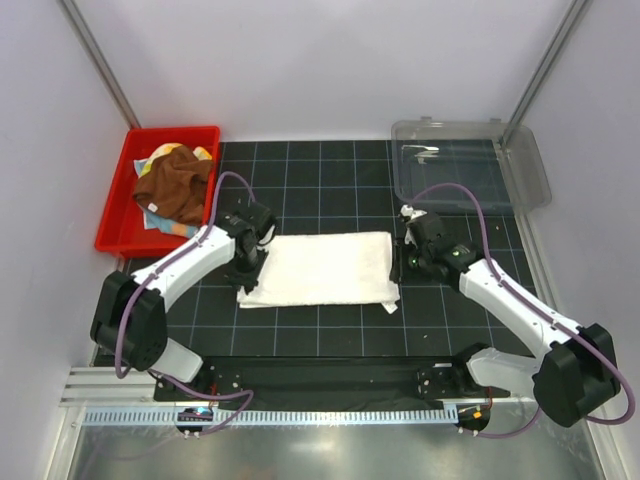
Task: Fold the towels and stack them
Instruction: Fold the towel, then neatly place the folded towel into the bin
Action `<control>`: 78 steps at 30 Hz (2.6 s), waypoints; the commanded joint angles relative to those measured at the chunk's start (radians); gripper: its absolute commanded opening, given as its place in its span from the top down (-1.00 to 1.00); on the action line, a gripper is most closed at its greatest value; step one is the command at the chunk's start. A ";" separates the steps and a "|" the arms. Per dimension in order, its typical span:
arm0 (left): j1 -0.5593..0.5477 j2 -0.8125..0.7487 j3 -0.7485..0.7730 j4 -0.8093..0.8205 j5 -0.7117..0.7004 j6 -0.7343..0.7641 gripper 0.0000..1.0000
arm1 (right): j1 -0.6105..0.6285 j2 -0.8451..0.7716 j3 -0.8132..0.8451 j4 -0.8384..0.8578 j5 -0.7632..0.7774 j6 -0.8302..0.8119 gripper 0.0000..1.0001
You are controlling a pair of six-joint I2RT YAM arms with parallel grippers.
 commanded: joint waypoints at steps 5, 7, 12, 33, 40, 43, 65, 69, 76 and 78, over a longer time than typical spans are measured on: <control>-0.001 -0.052 0.144 -0.091 -0.222 -0.157 0.34 | 0.004 -0.033 0.137 -0.140 0.036 0.181 0.03; -0.001 -0.097 0.141 -0.002 -0.106 -0.186 0.29 | 0.004 -0.035 0.129 -0.077 0.032 0.219 0.04; 0.002 -0.181 -0.037 0.331 0.140 -0.358 0.20 | 0.004 0.085 0.088 0.052 -0.050 0.252 0.09; 0.083 -0.236 -0.100 0.352 -0.020 -0.604 0.07 | 0.009 0.197 0.094 0.080 -0.088 0.189 0.21; 0.085 -0.207 -0.235 0.455 0.018 -0.662 0.07 | 0.064 0.275 -0.018 0.414 -0.534 0.235 0.26; 0.089 -0.185 -0.289 0.462 -0.034 -0.668 0.03 | 0.063 0.290 -0.082 0.390 -0.468 0.206 0.27; 0.219 0.025 -0.091 0.466 0.139 -0.475 -0.13 | -0.161 0.319 0.147 0.143 -0.155 0.054 -0.53; 0.250 0.065 -0.129 0.481 0.134 -0.487 -0.13 | -0.180 0.387 0.201 0.120 -0.119 0.012 -0.55; 0.269 0.080 -0.131 0.483 0.120 -0.489 -0.13 | -0.180 0.490 0.154 0.212 -0.218 0.002 -0.52; 0.270 0.086 -0.140 0.483 0.120 -0.490 -0.13 | -0.178 0.501 0.125 0.260 -0.271 -0.001 -0.48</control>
